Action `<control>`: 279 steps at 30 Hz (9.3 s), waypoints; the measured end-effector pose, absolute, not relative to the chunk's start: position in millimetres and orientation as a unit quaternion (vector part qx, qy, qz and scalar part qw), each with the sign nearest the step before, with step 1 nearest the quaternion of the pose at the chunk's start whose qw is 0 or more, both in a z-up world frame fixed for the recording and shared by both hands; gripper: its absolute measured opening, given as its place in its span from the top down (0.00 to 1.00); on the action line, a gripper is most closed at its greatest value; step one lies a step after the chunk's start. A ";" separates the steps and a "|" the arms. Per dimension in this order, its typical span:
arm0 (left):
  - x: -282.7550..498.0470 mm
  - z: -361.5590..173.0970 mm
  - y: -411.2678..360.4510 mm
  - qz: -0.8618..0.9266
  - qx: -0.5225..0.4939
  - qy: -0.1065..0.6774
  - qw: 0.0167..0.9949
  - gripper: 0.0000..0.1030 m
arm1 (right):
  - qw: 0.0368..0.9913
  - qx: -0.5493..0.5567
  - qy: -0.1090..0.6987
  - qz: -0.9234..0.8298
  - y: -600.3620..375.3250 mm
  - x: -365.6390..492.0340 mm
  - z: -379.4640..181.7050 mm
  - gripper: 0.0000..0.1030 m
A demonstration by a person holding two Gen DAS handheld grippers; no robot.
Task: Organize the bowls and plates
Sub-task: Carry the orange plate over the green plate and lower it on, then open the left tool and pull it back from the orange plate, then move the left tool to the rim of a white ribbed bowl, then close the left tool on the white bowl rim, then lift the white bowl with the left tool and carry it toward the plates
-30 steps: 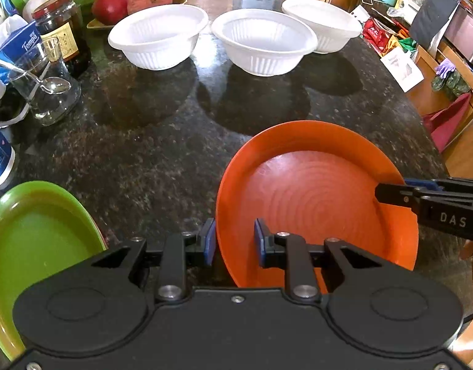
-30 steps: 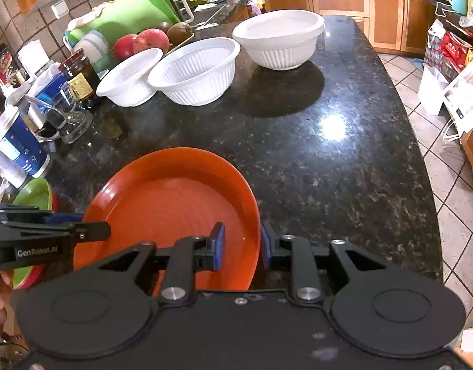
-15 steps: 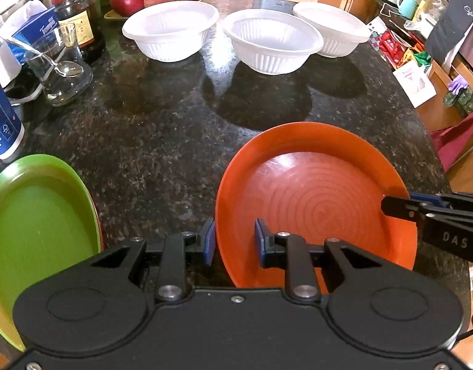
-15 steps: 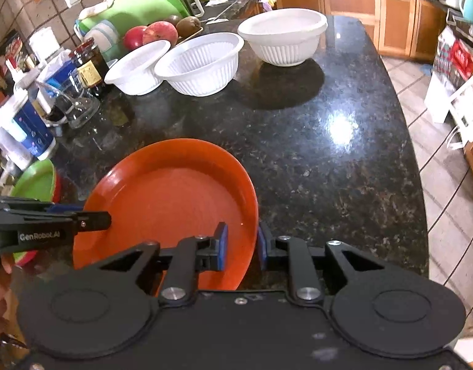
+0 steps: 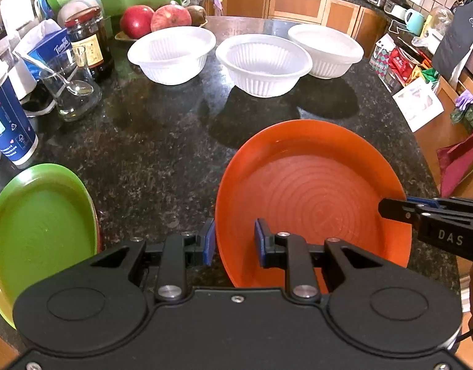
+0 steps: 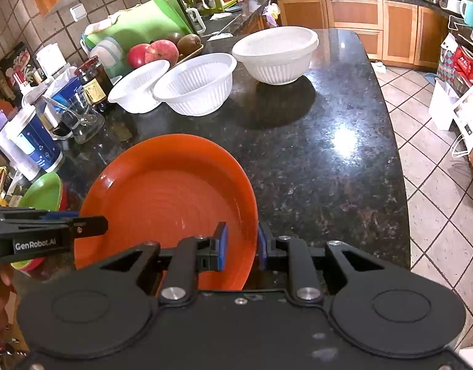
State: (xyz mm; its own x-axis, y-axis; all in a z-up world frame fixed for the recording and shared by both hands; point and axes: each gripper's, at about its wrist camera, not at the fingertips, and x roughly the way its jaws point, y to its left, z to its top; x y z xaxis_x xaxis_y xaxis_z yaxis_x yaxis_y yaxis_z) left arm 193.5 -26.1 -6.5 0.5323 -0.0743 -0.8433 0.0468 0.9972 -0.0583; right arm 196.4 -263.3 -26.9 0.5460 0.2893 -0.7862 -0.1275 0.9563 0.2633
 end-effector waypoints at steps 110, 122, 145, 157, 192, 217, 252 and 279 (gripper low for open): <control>123.6 -0.3 234.6 -0.005 -0.035 0.417 0.908 0.68 | 0.888 0.019 0.429 0.167 19.6 170.7 -12.1 0.75; 127.2 5.9 230.3 -0.013 -0.037 0.413 0.910 0.68 | 0.896 0.020 0.413 0.161 16.2 170.5 -6.6 0.75; 170.2 19.9 115.0 -0.106 0.011 0.407 0.907 0.68 | 0.919 0.083 0.379 0.065 -119.0 163.9 15.5 0.75; 219.3 32.4 39.9 -0.110 0.019 0.401 0.909 0.68 | 0.928 0.084 0.363 0.026 -220.8 213.4 30.4 0.75; 345.2 55.2 -36.6 -0.093 0.008 0.406 0.909 0.68 | 0.909 0.158 0.383 0.044 -297.4 336.9 31.5 0.75; 360.6 22.5 2.3 -0.064 -0.047 0.460 0.884 0.68 | 0.874 0.150 0.447 0.121 -244.5 382.5 3.6 0.74; 353.1 6.1 -14.6 -0.079 -0.008 0.473 0.877 0.68 | 0.880 0.082 0.452 0.118 -213.4 375.4 -4.7 0.74; 221.9 10.4 10.1 -0.170 0.014 0.475 0.863 0.68 | 0.870 0.110 0.472 0.093 -194.0 211.2 -9.9 0.73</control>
